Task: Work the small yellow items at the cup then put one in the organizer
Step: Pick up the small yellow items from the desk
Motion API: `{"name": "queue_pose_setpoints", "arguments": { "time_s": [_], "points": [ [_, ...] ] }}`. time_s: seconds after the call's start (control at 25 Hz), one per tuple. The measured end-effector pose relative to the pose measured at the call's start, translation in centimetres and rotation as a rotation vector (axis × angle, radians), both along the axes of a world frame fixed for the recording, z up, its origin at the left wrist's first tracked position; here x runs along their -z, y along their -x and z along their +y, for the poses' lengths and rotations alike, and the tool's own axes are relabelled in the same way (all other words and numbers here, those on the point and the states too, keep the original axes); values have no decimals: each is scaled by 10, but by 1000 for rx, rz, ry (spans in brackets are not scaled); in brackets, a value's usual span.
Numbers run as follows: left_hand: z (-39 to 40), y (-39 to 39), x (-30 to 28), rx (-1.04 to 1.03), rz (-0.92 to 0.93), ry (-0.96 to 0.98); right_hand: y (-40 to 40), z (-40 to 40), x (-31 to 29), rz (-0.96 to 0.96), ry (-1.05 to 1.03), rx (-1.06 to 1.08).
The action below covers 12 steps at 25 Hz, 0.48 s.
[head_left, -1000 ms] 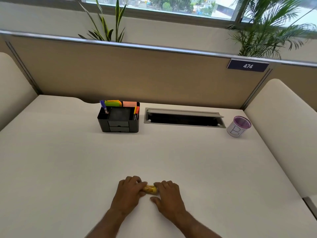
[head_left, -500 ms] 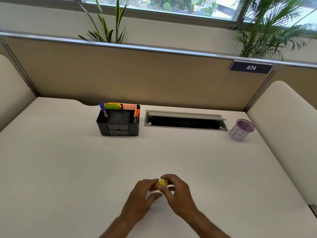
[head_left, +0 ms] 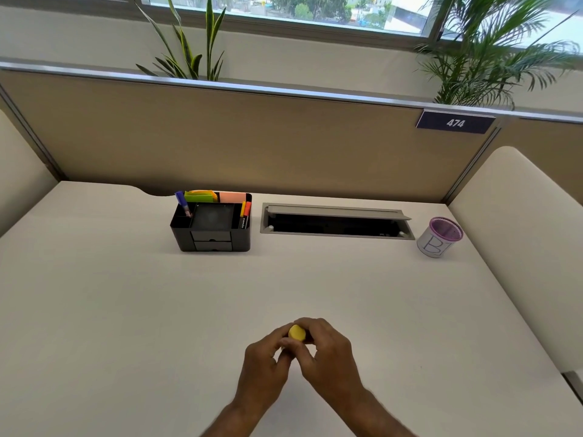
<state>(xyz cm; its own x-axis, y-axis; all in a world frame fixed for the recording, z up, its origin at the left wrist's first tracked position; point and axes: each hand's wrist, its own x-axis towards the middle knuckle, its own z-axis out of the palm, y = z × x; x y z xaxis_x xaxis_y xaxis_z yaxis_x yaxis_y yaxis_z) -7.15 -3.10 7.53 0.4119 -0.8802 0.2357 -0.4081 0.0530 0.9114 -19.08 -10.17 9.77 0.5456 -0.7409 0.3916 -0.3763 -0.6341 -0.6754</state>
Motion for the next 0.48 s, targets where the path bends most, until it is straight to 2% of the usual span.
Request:
{"name": "queue_pose_setpoints", "arguments": {
  "time_s": [0.28,0.48],
  "points": [
    [2,1,4,-12,-30,-8,0,0,0,16,42,-17],
    [0,-2,9,9,-13,7,0,0,-5,-34,-85,19]
  ]
}}
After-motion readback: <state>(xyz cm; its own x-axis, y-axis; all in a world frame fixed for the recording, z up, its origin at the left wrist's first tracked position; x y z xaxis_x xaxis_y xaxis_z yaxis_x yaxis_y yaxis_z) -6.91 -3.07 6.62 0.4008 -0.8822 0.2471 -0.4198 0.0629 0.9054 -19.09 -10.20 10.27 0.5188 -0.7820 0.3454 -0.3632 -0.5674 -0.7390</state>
